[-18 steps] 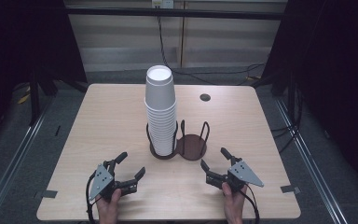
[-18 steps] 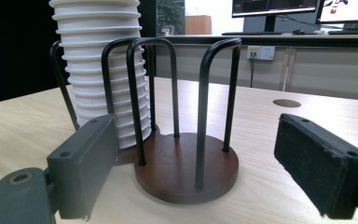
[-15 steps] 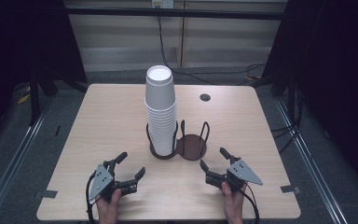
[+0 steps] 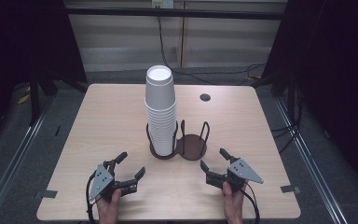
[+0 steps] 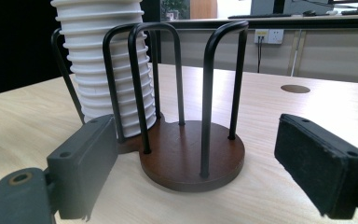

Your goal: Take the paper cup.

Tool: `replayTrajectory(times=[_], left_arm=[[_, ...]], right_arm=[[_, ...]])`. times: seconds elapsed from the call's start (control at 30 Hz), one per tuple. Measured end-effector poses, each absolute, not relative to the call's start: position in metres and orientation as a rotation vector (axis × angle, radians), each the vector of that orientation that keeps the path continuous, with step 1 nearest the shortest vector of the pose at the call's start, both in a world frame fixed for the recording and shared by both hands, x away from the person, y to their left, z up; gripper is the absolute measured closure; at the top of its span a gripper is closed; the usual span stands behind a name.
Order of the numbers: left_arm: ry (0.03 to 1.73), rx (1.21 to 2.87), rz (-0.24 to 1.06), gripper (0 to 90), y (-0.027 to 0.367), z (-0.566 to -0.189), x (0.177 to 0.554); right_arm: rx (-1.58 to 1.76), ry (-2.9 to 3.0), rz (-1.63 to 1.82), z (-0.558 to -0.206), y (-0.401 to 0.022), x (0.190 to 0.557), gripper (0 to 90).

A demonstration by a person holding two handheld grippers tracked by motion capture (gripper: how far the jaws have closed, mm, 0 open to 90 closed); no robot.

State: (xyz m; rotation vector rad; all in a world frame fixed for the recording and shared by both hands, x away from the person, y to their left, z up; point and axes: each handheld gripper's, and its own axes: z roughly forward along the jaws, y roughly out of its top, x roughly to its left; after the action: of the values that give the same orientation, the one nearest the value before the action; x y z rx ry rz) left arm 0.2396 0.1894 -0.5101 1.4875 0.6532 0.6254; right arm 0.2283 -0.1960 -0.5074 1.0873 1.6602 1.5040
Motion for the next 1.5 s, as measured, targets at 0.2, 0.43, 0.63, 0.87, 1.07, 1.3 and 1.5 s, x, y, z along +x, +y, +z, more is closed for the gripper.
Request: replayTrajectory(times=[0.2, 0.43, 0.63, 0.87, 1.07, 1.3, 1.5], left_arm=[[0.655, 1.485, 0.622, 15.8, 0.189, -0.510, 0.240], [0.654, 1.485, 0.622, 15.7, 0.189, -0.510, 0.240], [0.643, 1.495, 0.631, 15.7, 0.190, -0.510, 0.240], [0.645, 1.494, 0.632, 15.7, 0.190, -0.510, 0.240], [0.648, 1.490, 0.630, 15.7, 0.190, -0.510, 0.240], [0.646, 1.493, 0.631, 15.7, 0.190, -0.510, 0.240], [0.646, 1.493, 0.632, 15.7, 0.190, -0.510, 0.240]], right_arm=[[1.054, 1.727, 1.495, -0.506, -0.189, 0.230, 12.7], [1.062, 1.805, 1.466, -0.504, -0.183, 0.233, 13.1], [1.025, 1.861, 1.460, -0.496, -0.178, 0.232, 19.0], [0.998, 1.907, 1.490, -0.484, -0.173, 0.234, 22.0], [0.997, 1.899, 1.502, -0.473, -0.170, 0.235, 25.3], [0.991, 1.904, 1.539, -0.461, -0.168, 0.238, 24.9], [0.990, 1.972, 1.512, -0.448, -0.164, 0.245, 25.0]])
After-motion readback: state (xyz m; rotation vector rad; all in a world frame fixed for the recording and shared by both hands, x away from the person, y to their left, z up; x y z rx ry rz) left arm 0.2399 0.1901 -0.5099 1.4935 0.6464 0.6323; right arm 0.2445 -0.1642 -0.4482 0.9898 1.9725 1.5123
